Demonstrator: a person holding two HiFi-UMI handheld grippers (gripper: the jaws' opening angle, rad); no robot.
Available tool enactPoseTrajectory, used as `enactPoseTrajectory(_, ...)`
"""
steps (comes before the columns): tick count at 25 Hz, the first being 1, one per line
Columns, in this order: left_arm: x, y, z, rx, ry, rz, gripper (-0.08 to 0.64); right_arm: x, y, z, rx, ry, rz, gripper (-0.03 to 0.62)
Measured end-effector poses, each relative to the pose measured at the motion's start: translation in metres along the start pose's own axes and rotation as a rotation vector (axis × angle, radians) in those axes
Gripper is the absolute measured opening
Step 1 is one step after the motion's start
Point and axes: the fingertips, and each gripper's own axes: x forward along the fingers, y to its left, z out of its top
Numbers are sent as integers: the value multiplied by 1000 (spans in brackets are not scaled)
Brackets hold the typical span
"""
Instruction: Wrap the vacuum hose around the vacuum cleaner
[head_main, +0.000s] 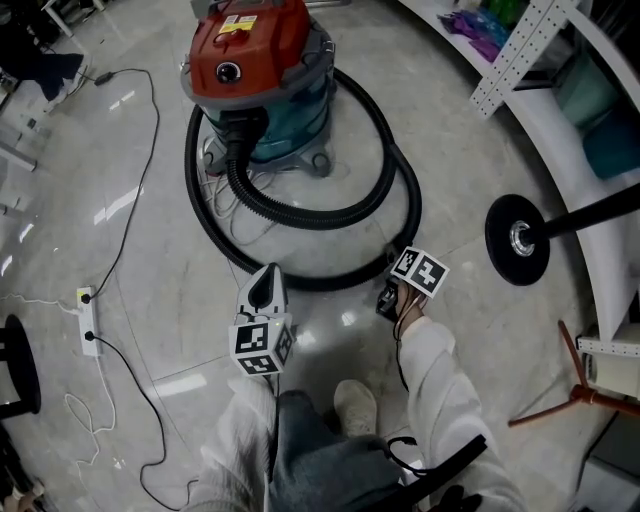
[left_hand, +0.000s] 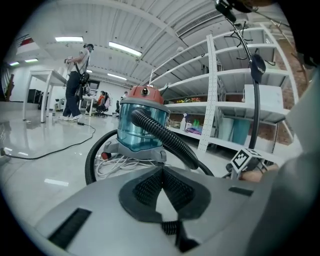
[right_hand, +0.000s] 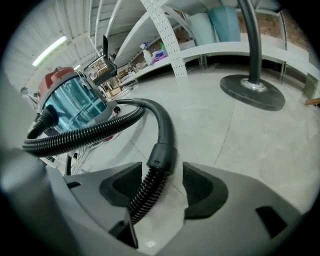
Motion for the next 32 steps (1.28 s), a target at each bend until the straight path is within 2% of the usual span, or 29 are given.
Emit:
enactPoseTrajectory(4,-17,14,28,-52,-29,64,3,-51,5,15,-36,-91,-44,252)
enactPoseTrajectory(7,-58,19,72,-107,-26,123,3,-130,22,41,-64,-194,-67,252)
enactPoseTrajectory(10,-116,19,146,-120,-51,172,3,-235,60,92,-114,-343,-36,250)
enactPoseTrajectory(12,-164,22,204,-108,-81,220,2,-307,93,120,-187,-407,-2,250)
enactPoseTrajectory(14,-218,30,268,-74,-122,303,3,-376,131,145,-280,-447,46,239)
enactPoseTrajectory(15,-249,36,300,-49,-148,360,3,-412,148,158,-314,-469,65,212)
enactPoseTrajectory(18,-344,42,392,-6,-214,506,3,-523,183,197,-354,-542,99,36)
enactPoseTrajectory(19,-372,37,420,-11,-222,525,3,-558,191,205,-354,-558,112,34)
enactPoseTrajectory(22,-435,17,480,-26,-215,516,3,-650,208,215,-351,-572,132,26)
enactPoseTrajectory(26,-502,-24,530,-13,-179,467,3,-755,214,207,-328,-562,133,18)
enactPoseTrajectory(29,-537,-63,553,5,-174,390,2,-815,222,199,-353,-576,159,18)
enactPoseTrajectory(32,-562,-110,558,36,-193,315,3,-864,225,189,-407,-608,216,18)
